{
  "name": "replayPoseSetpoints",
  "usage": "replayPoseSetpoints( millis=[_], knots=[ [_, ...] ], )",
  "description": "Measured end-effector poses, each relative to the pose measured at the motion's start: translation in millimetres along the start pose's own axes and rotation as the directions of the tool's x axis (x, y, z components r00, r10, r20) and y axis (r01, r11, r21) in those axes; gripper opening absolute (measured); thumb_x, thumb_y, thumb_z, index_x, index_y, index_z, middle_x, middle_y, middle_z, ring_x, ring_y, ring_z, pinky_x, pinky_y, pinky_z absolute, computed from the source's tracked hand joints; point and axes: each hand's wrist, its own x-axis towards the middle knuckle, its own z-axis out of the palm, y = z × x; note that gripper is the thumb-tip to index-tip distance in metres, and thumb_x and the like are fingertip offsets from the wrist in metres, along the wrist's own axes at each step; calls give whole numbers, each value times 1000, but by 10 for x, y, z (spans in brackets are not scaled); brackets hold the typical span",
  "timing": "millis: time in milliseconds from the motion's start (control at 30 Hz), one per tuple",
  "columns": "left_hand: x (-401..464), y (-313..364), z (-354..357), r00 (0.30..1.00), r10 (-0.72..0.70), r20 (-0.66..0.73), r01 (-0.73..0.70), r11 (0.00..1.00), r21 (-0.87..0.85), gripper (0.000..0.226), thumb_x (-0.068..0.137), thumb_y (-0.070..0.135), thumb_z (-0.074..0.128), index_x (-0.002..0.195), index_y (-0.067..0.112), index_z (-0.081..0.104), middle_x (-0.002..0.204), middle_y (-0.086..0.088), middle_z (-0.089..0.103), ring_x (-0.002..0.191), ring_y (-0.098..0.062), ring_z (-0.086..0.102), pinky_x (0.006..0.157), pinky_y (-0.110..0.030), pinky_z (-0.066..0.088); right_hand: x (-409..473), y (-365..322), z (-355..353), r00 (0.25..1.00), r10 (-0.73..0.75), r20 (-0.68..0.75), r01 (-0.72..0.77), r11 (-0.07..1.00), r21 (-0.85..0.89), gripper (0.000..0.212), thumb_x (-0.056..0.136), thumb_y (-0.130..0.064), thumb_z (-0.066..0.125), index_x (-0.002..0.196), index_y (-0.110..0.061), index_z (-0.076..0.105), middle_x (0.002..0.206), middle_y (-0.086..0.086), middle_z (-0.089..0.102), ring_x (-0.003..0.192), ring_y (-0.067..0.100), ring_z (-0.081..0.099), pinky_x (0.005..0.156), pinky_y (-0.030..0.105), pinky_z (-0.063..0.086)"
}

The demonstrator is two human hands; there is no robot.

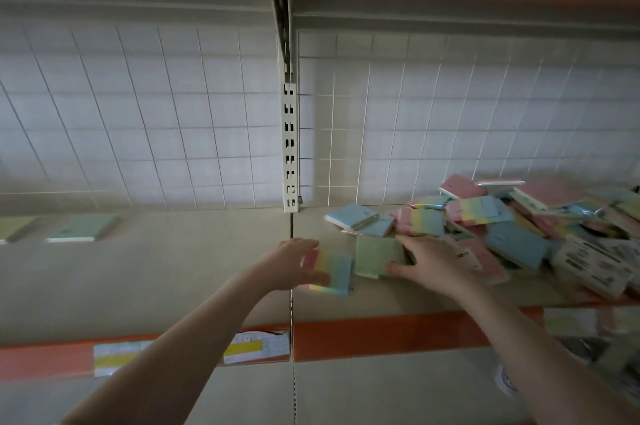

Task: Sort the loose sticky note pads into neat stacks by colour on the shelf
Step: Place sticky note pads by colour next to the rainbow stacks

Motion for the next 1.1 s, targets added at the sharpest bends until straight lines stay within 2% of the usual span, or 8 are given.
replayPoseSetpoints(
  millis=[133,267,400,533,667,800,967,1100],
  knots=[
    [17,-2,-35,997,-75,-8,75,997,18,86,74,52,73,143,15,36,137,-10,38,129,-27,32,104,-35,32,50,-23,-58,998,-10,59,-2,982,187,91,74,-49,73,148,-30,22,143,-8,43,129,17,42,101,35,39],
    [30,-27,-47,993,-105,-58,104,994,-21,61,68,51,77,109,10,57,107,-5,43,102,-21,42,82,-29,40,144,-36,-65,995,31,92,-60,942,330,80,73,-49,73,142,-30,36,137,-7,52,120,16,50,101,37,42],
    [4,-73,-89,992,-91,-83,86,994,-66,42,68,47,79,87,15,61,80,4,41,82,-14,42,59,-22,34,189,-95,-37,996,31,84,-53,959,279,65,78,-45,71,135,-23,47,132,-5,54,114,16,53,95,33,44],
    [-43,-138,-128,990,-99,-99,86,988,-125,35,70,40,80,76,18,54,74,6,45,66,-7,41,53,-20,32,212,-135,-55,997,40,68,-56,966,252,84,73,-41,77,143,-17,38,143,1,43,126,20,44,102,35,39],
    [-108,-193,-182,988,-99,-116,68,967,-245,36,70,27,82,88,16,53,80,5,50,70,-10,46,60,-22,38,204,-193,-126,998,17,62,-23,995,98,86,65,-46,81,138,-17,45,145,4,35,130,23,35,105,39,36],
    [-173,-208,-240,987,-107,-122,61,940,-336,34,71,18,80,94,13,55,80,5,51,68,-7,48,57,-17,40,167,-204,-142,999,-19,36,12,981,195,67,66,-33,83,125,-19,53,145,5,35,136,21,32,105,38,35],
    [-220,-203,-270,985,-121,-120,73,935,-347,31,72,15,78,94,13,56,84,2,52,72,-10,49,58,-18,40,96,-188,-223,997,-72,0,67,936,345,23,79,-19,73,94,-22,56,91,-9,58,88,15,59,67,26,47],
    [-274,-165,-296,984,-137,-110,83,916,-393,29,73,12,77,95,12,57,85,0,54,72,-12,51,55,-19,42,87,-88,-266,997,-69,25,52,904,425,26,77,-16,75,95,-23,57,109,-1,64,104,17,60,93,39,48]
  ],
)
